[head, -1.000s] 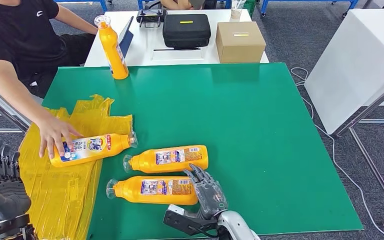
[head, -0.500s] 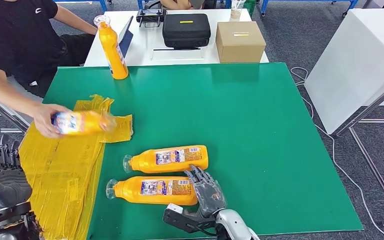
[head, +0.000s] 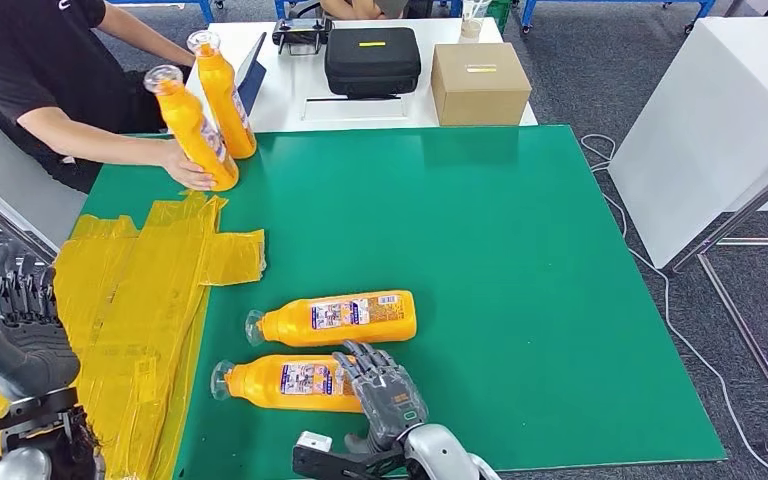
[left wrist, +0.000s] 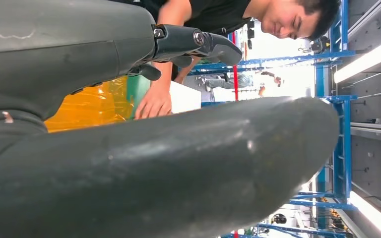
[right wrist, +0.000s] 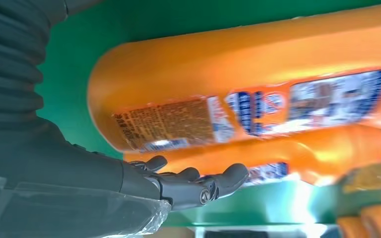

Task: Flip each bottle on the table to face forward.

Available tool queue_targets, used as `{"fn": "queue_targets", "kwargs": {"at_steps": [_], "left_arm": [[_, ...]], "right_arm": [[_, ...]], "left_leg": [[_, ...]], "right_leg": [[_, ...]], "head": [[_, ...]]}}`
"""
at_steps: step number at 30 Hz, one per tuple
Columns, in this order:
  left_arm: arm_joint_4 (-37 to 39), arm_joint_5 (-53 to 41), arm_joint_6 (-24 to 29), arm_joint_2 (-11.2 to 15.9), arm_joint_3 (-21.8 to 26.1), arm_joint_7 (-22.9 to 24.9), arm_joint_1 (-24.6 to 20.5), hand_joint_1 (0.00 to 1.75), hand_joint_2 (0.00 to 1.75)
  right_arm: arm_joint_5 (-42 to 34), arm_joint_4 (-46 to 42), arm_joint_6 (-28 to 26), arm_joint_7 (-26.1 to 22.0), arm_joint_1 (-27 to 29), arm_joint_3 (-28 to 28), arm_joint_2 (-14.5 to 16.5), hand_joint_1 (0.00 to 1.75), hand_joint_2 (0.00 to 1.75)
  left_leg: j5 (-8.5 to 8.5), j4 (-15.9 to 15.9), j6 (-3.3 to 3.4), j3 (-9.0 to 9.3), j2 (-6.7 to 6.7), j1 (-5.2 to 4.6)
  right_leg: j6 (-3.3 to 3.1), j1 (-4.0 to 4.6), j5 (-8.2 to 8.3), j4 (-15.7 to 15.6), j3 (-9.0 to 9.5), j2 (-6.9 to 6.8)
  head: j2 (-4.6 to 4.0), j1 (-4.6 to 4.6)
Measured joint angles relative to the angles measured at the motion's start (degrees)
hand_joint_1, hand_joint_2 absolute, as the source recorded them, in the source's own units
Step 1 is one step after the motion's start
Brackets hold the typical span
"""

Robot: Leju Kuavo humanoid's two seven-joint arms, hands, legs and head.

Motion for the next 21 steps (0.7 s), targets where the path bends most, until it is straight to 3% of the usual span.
{"fn": "queue_targets", "kwargs": {"at_steps": [21], "left_arm": [[-0.1, -1.8, -0.2, -2.2, 0.1, 0.7, 0.5, 0.0, 0.0]], "right_arm": [[3.1, 1.1, 2.1, 4.2, -1.0, 3.9, 0.0, 0.0, 1.75]], "left_leg": [[0.0, 0.0, 0.0, -0.02, 0.0, 0.0]], "right_leg": [[0.0, 0.0, 0.0, 0.0, 0.01, 0.0]], "head": [[0.0, 0.0]]}}
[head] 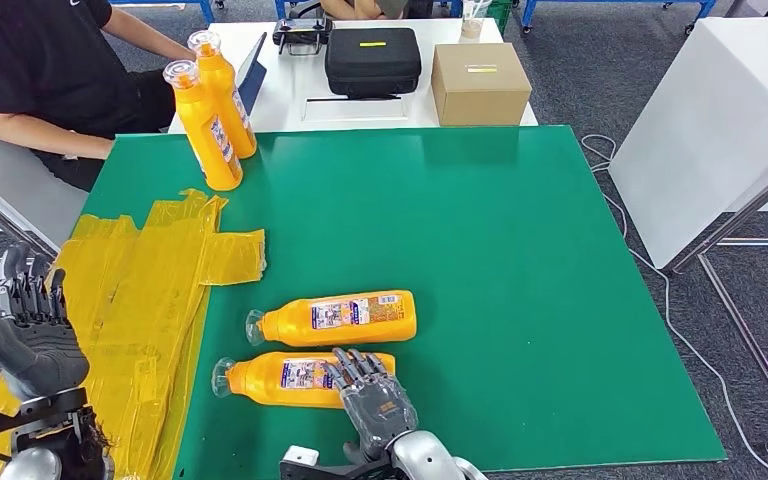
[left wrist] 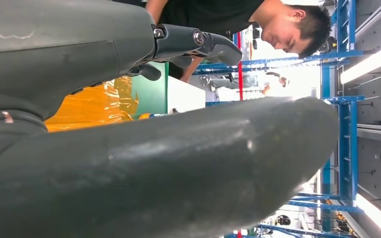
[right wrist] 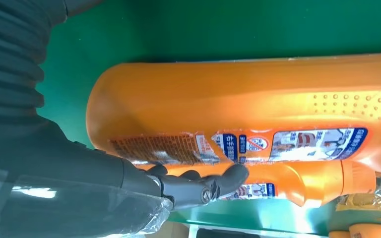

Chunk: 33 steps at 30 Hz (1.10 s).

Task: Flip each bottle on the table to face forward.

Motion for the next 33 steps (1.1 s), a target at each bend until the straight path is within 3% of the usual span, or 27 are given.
{"fn": "queue_targets", "kwargs": {"at_steps": [14, 15, 18, 19, 33], "left_arm": [[-0.1, 0.5, 0.0, 0.0, 0.3, 0.0, 0.3, 0.0, 0.0], [-0.1, 0.6, 0.0, 0.0, 0.3, 0.0, 0.3, 0.0, 0.0], [-0.1, 0.9, 0.0, 0.0, 0.3, 0.0, 0.3, 0.0, 0.0], [-0.1, 0.9, 0.0, 0.0, 0.3, 0.0, 0.3, 0.0, 0.0], [-0.1, 1.3, -0.2, 0.0, 0.3, 0.0, 0.3, 0.0, 0.0]], "right_arm": [[2.5, 4.8, 1.1, 1.1, -1.7, 0.0, 1.8, 0.03, 1.75], [2.8, 5.1, 1.3, 1.3, -1.9, -0.1, 2.0, 0.24, 1.75], [3.8, 6.1, 1.8, 1.8, -2.3, -0.1, 2.5, 1.5, 1.75], [4.1, 6.4, 1.9, 1.9, -2.4, -0.2, 2.7, 1.72, 1.75], [4.8, 10.4, 1.6, 1.8, -5.3, -1.0, 3.9, 1.75, 1.75]], "left_leg": [[0.0, 0.0, 0.0, 0.04, 0.0, 0.0], [0.0, 0.0, 0.0, 0.05, 0.0, 0.0], [0.0, 0.0, 0.0, 0.08, 0.0, 0.0], [0.0, 0.0, 0.0, 0.09, 0.0, 0.0], [-0.01, 0.0, -0.01, 0.46, 0.01, 0.0]], "right_leg": [[0.0, 0.0, 0.0, 0.0, 0.03, 0.0], [0.0, 0.0, 0.0, 0.0, 0.04, 0.0], [0.0, 0.0, 0.0, 0.0, 0.06, 0.01], [0.0, 0.0, 0.0, 0.0, 0.07, 0.01], [-0.01, 0.01, 0.0, 0.0, 0.38, 0.03]], "head": [[0.01, 0.01], [0.0, 0.01], [0.0, 0.01], [0.01, 0.01], [0.0, 0.01]]}}
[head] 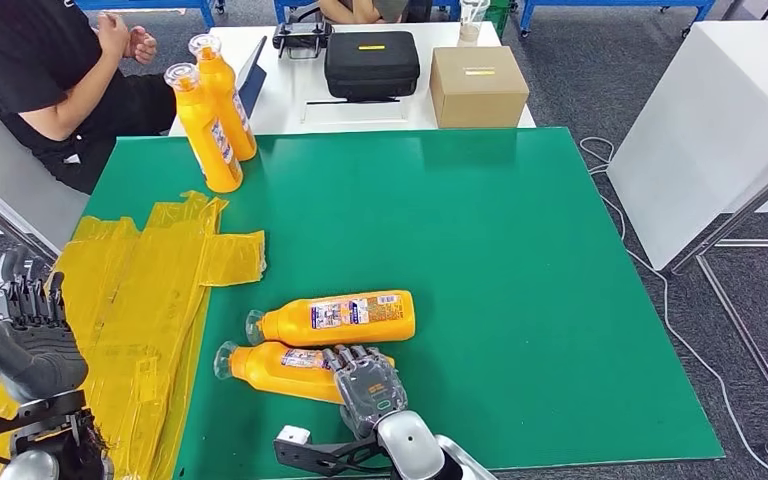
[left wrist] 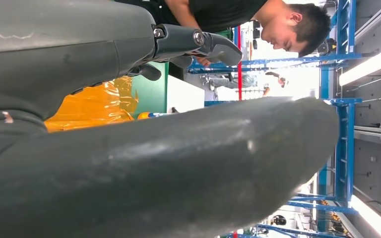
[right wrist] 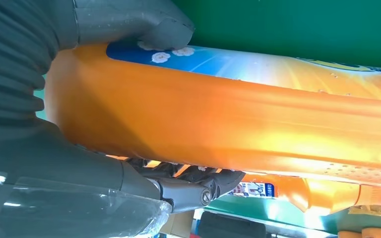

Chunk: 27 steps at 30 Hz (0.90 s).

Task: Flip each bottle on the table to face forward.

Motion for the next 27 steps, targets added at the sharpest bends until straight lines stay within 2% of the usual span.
{"fn": "queue_targets", "kwargs": {"at_steps": [15, 19, 27], "left_arm": [[0.0, 0.6, 0.0, 0.0, 0.1, 0.0, -0.2, 0.0, 0.0], [0.2, 0.9, -0.2, 0.0, 0.3, 0.1, -1.3, 0.0, 0.0], [1.3, 1.0, -0.5, 0.0, 0.3, 0.8, -5.2, 0.0, 0.0]], "right_arm": [[0.3, 0.5, 0.1, 0.0, -0.1, -0.2, 0.4, 1.75, 1.75], [1.0, 1.2, 0.6, -0.3, -0.4, -0.3, 0.6, 0.0, 1.75], [-0.6, 6.1, 2.2, -3.0, -4.0, -0.3, -0.1, 0.0, 1.75]], "left_leg": [[0.0, 0.0, 0.0, 0.09, 0.0, 0.0], [0.0, 0.0, 0.0, 0.1, 0.01, 0.0], [0.04, 0.0, -0.05, 0.37, 0.06, 0.0]], "right_leg": [[-0.01, 0.0, 0.01, 0.0, 0.07, 0.0], [-0.02, 0.01, 0.01, 0.0, 0.08, 0.01], [-0.13, 0.02, 0.09, 0.0, 0.29, 0.08]], "head": [[0.0, 0.0], [0.01, 0.0], [0.01, -0.01]]}}
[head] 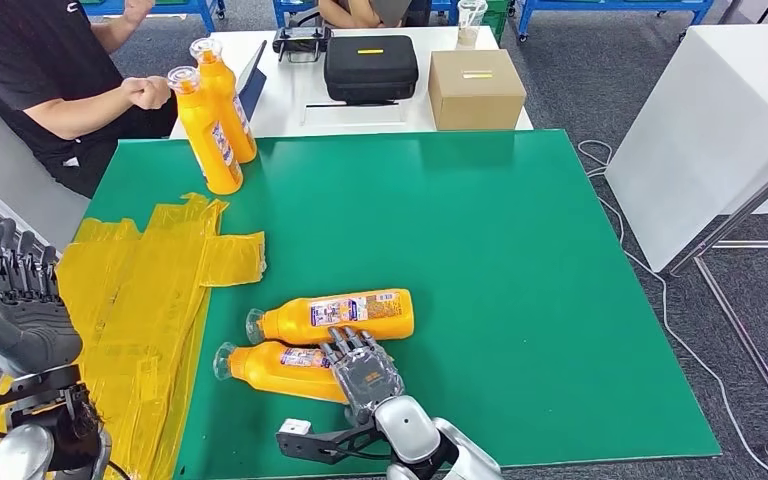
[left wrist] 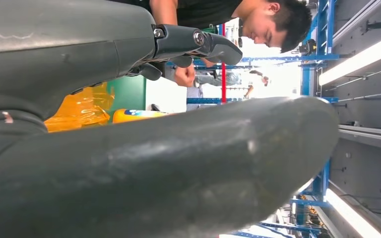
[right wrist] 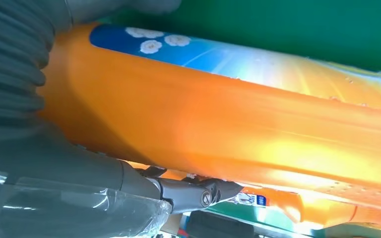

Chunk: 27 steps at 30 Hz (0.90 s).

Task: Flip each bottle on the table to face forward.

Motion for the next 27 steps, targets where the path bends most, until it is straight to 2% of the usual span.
{"fn": "queue_targets", "kwargs": {"at_steps": [8, 9, 12, 13, 27], "left_arm": [[0.7, 0.0, 0.0, 0.0, 0.0, 0.2, -0.9, 0.0, 0.0], [0.7, 0.1, 0.0, 0.0, 0.0, 0.2, -1.1, 0.0, 0.0], [0.9, 0.4, 0.1, 0.0, 0.0, 0.5, -1.8, 0.0, 0.0], [1.1, 0.5, 0.1, 0.0, 0.0, 0.6, -2.0, 0.0, 0.0], [2.9, 1.2, -0.2, -0.1, -0.9, 0.9, -4.4, 0.0, 0.0]], "right_arm": [[0.2, 1.1, 0.6, 0.0, -0.8, 0.0, 0.0, 0.0, 1.75], [0.4, 1.1, 0.9, 0.0, -0.8, 0.0, 0.0, 0.24, 1.75], [1.0, 1.2, 1.8, 0.0, -0.8, -0.2, 0.1, 1.54, 1.75], [1.2, 1.2, 2.1, 0.0, -0.8, -0.2, 0.2, 1.74, 1.75], [1.8, 0.9, 2.4, -0.1, -0.3, -1.9, 0.4, 1.75, 1.75]], "left_leg": [[0.01, 0.0, -0.02, 0.11, 0.07, 0.0], [0.02, 0.0, -0.02, 0.12, 0.07, 0.0], [0.02, 0.0, -0.03, 0.15, 0.08, 0.02], [0.02, 0.0, -0.03, 0.17, 0.09, 0.03], [0.03, 0.0, -0.02, 0.24, 0.1, 0.04]], "right_leg": [[-0.07, 0.03, 0.05, 0.0, 0.07, 0.04], [-0.07, 0.03, 0.05, 0.0, 0.07, 0.04], [-0.07, 0.06, 0.05, 0.0, 0.12, 0.05], [-0.07, 0.07, 0.05, 0.0, 0.13, 0.05], [-0.07, 0.09, 0.05, 0.0, 0.21, 0.05]], "head": [[-0.01, 0.01], [-0.01, 0.01], [0.0, 0.0], [0.0, 0.0], [-0.01, 0.0]]}}
